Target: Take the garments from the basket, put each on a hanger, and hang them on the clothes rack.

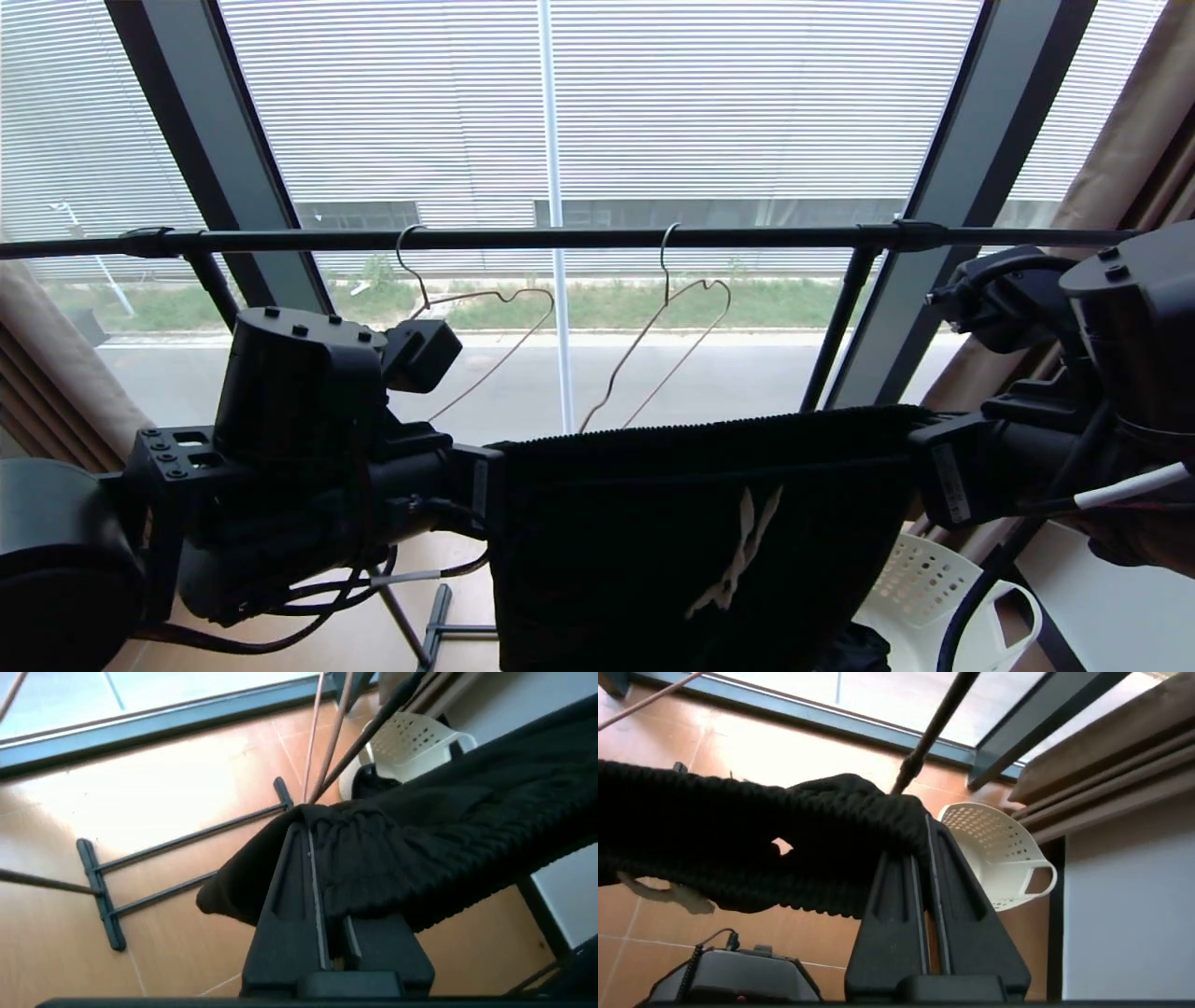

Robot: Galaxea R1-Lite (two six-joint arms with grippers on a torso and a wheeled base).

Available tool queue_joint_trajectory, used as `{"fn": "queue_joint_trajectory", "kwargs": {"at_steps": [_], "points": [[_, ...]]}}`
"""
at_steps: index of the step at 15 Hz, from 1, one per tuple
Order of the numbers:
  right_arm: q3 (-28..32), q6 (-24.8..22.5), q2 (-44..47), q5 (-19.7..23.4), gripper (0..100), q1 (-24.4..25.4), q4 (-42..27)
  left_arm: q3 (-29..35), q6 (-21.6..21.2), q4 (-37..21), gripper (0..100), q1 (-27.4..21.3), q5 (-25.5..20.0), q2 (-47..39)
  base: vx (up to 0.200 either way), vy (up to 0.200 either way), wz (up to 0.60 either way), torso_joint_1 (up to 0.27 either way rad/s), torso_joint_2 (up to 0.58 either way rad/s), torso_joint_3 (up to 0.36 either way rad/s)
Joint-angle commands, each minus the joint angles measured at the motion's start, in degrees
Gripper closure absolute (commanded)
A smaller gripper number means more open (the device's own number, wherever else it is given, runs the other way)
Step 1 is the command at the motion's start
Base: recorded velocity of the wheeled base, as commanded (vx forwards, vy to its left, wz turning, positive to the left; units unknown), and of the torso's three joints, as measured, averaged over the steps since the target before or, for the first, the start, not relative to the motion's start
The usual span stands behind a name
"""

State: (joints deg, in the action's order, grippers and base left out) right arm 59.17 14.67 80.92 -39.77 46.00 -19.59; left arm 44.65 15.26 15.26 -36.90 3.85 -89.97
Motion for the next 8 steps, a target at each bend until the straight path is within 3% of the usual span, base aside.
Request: {"fn": "queue_joint_trajectory", "kwargs": {"at_steps": [1, 4, 8], "points": [[-1.52, -1.04, -2.35, 2.59, 100, 1.38, -0.19, 3.25, -0.67, 0.12, 100, 2.36, -1.13, 0.23, 0.000, 0.000, 0.00, 0.000, 0.00, 0.000], [-6.61, -5.52, -6.92, 8.92, 100, 3.75, -0.01, 8.61, -1.20, -0.94, 100, 4.56, -3.76, -0.03, 0.000, 0.000, 0.00, 0.000, 0.00, 0.000], [-11.18, -12.47, -9.91, 23.07, 100, 3.75, 0.17, 17.31, -1.20, -2.43, 100, 5.88, -5.43, -3.29, 0.000, 0.000, 0.00, 0.000, 0.00, 0.000]]}}
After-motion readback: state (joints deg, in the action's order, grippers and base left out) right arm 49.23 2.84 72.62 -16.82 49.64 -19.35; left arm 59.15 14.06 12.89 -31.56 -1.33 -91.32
